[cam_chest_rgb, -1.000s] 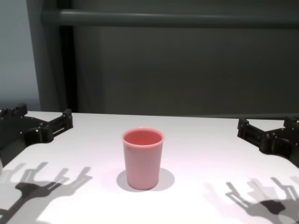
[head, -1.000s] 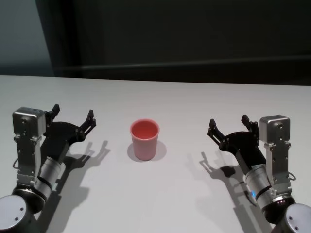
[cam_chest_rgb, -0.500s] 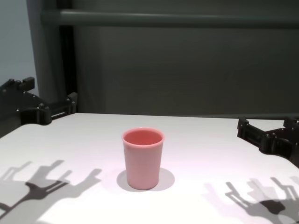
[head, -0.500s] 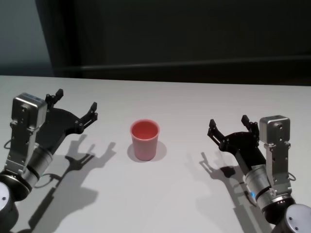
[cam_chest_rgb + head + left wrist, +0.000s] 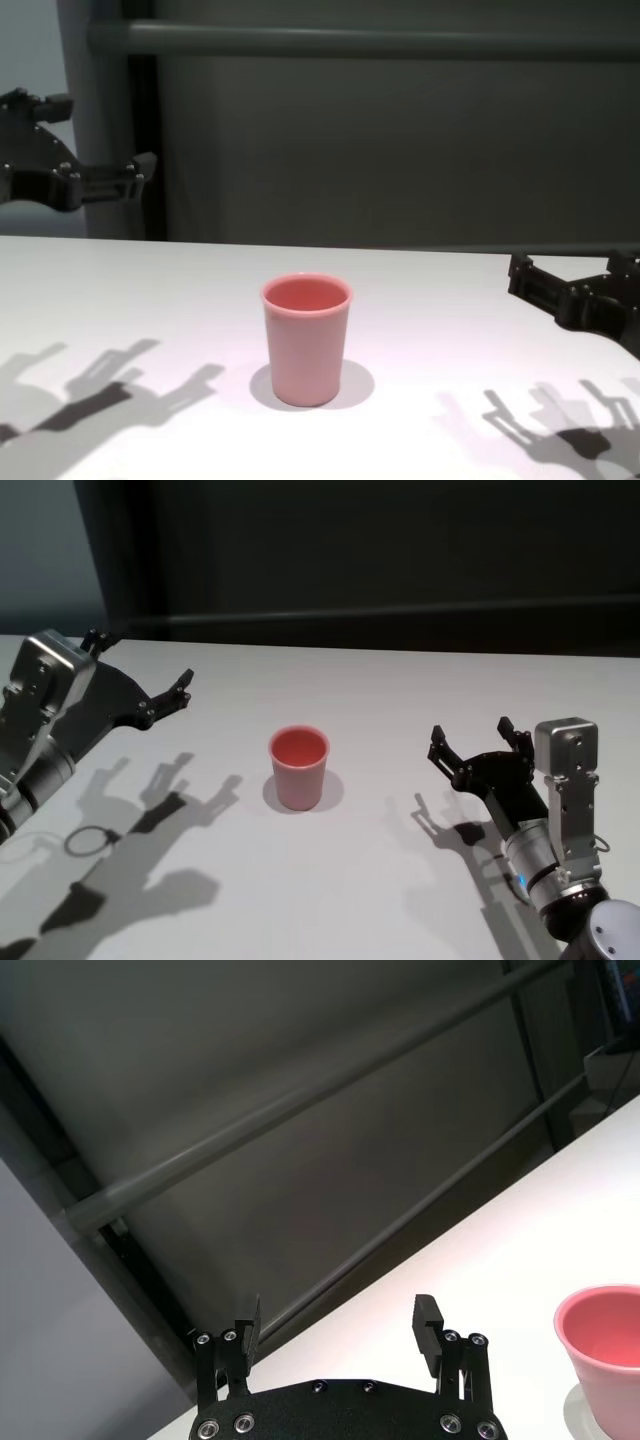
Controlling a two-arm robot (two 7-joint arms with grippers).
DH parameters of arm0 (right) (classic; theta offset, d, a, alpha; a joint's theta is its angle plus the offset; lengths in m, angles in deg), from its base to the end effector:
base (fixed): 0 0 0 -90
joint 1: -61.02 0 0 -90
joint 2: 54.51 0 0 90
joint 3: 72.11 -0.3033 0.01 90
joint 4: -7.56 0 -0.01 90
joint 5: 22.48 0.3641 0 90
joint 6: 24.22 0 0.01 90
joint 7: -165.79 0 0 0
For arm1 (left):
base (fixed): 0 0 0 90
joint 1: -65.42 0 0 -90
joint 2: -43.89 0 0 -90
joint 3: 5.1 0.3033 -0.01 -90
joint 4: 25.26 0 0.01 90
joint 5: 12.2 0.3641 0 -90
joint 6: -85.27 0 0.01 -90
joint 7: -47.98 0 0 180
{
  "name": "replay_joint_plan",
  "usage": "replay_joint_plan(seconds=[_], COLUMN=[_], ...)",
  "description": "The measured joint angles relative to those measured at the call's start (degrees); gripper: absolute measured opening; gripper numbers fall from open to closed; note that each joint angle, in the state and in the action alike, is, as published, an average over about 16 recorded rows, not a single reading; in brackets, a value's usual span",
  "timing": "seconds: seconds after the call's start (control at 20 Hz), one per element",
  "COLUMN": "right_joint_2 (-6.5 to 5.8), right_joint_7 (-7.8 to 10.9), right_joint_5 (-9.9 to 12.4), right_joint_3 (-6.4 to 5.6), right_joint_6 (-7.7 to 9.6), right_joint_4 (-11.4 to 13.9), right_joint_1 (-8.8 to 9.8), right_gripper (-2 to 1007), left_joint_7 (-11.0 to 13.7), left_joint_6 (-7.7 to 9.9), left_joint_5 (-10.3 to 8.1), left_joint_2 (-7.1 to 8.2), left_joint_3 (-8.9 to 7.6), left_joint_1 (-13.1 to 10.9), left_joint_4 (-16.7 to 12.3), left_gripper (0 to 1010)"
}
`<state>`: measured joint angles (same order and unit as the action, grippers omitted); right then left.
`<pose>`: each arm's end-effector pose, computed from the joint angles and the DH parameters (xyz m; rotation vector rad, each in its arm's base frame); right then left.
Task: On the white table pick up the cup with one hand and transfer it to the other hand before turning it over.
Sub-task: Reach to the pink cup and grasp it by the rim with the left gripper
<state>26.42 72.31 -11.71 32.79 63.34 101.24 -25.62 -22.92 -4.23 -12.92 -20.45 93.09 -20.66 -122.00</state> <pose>0.3528 0.0519 -0.3220 0.0396 0.0387 -1.3663 0.3961 0.0675 -0.2399 0.2833 -0.3833 1.0647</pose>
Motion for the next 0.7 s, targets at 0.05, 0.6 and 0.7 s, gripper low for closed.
replay_joint_plan(seconds=[0.05,0.6,0.7], right_joint_2=[0.00,0.00,0.00], right_joint_7=[0.00,0.00,0.00], right_joint_5=[0.00,0.00,0.00], right_joint_3=[0.00,0.00,0.00], right_joint_6=[0.00,0.00,0.00], right_joint_4=[0.00,0.00,0.00], right_joint_1=[0.00,0.00,0.00], right_gripper=[1002,1002,1002], left_joint_7=[0.93,11.87,13.80], left_joint_6=[0.27,0.65,0.29], left_joint_5=[0.26,2.24,2.80], left_joint_2=[0.89,9.40,10.52], left_joint_3=[0.19,5.30,6.83], left_joint_1=[0.49,8.23,10.03], left_joint_4=[-0.39,-1.47,-1.05], left_gripper=[1001,1001,1001])
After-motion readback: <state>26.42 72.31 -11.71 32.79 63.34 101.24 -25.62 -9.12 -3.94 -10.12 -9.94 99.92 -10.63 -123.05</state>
